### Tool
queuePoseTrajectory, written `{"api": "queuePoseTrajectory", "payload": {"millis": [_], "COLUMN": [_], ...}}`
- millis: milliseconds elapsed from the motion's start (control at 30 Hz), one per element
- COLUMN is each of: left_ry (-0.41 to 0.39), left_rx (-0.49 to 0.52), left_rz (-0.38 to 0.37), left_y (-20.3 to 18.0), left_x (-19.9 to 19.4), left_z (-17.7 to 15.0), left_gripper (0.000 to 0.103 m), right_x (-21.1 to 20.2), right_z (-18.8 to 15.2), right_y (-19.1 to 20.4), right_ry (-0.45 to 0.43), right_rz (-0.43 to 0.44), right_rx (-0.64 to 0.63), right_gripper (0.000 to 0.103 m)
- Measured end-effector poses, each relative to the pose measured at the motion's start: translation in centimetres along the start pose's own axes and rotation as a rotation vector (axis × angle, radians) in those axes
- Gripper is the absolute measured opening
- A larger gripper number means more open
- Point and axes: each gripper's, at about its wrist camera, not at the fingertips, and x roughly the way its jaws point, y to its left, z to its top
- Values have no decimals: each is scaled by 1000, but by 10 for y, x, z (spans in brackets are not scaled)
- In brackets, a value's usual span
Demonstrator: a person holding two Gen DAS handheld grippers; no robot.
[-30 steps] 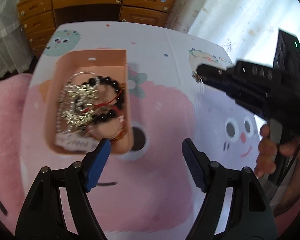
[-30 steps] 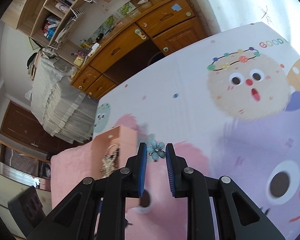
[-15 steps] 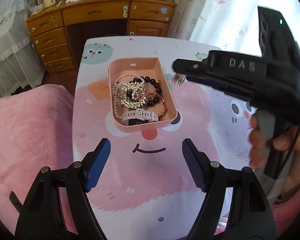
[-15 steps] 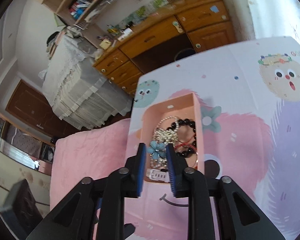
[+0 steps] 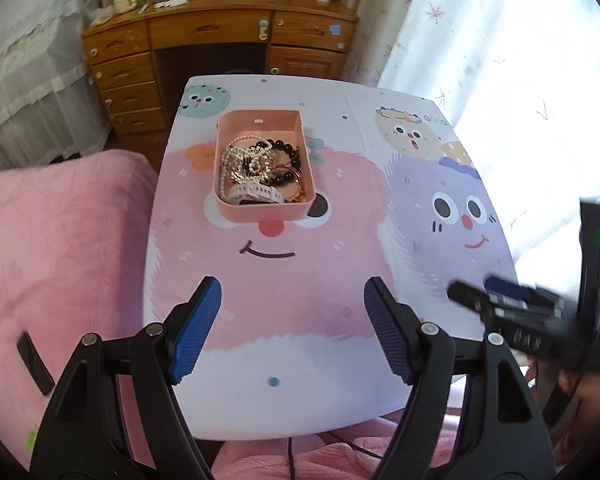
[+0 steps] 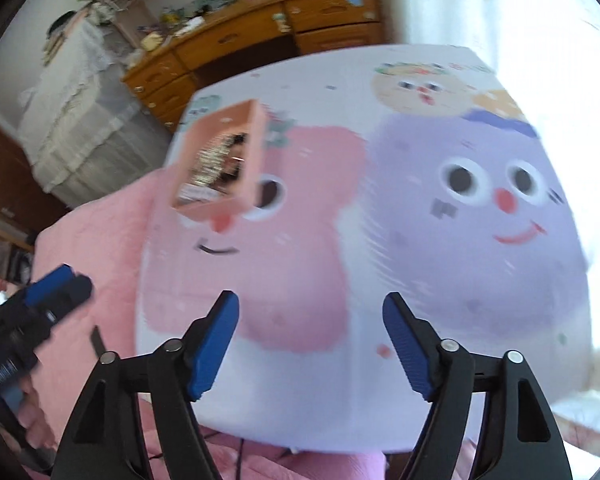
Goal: Organize jewelry
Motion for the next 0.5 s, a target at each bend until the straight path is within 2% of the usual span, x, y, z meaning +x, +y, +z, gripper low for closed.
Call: {"api": "queuePoseTrajectory", "payload": {"millis": [100,200,300,400,500], "left_ry": [-6,-37,-55,-21,-71], "left_rx": [-22,-36,-61,-32,9], "left_rz": [55,31,64,86,138], "left_y": [-35,-68,-95,-119,-135], "left_x": [-3,-6,-6,-3,-15], "left_z": [-7,-14,-23,-28,-29], "left_gripper": [72,72,72,72,73], "right_x": [-23,-58,-82,-104,-122], "right_z": [-21,-34,-36,-30,-28], "right_y": [-33,-51,-64,-76,-77], "right_ry": [4,-77,-125,-169,-220], "right_rz": [19,6,17,19,42], "right_rx": [44,-10,-54,-94,-123], "right_gripper": [82,91,97,100,101]}}
